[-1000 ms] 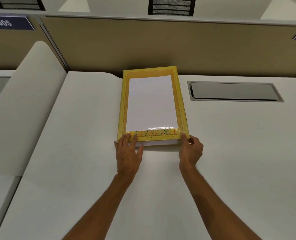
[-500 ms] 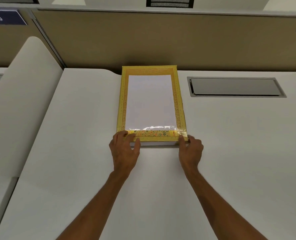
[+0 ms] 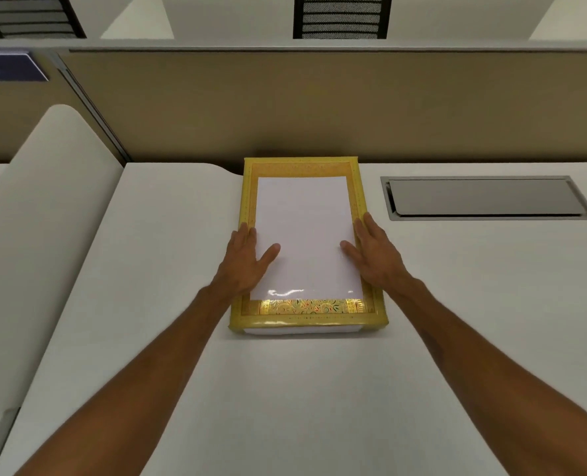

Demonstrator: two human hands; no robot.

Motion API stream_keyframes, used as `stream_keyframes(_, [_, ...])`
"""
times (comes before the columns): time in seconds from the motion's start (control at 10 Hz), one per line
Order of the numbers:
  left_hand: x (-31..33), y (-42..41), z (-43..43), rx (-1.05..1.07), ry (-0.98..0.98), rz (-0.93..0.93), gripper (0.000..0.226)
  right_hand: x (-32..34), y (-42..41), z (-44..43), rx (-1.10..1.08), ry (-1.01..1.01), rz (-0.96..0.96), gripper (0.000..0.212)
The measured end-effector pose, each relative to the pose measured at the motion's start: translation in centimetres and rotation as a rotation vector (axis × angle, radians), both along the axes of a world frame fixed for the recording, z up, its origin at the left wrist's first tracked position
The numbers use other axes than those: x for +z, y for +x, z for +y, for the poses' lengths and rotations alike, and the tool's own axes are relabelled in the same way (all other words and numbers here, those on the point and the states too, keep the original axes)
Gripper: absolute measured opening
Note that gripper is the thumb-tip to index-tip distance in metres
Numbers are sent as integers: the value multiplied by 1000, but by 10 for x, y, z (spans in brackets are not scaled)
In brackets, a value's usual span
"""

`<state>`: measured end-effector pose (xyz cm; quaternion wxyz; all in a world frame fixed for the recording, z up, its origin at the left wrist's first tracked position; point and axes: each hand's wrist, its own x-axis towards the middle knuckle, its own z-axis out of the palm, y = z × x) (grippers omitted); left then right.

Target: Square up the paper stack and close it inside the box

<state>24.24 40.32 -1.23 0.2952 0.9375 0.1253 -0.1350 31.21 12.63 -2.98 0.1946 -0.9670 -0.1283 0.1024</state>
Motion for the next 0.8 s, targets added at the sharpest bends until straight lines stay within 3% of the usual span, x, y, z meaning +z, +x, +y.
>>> stream_keyframes(0.3, [-5,55,15,-38,112,-45,79,0,62,6,31,-101,-3,74])
stream_keyframes(0.6, [-1,46,8,-84,225,-59,83,12,55,7,45,-163,27,77])
stream_keyframes(0.8, [20,15,-15,-154,296,-144,81,32,20,6,18,-120,-84,75])
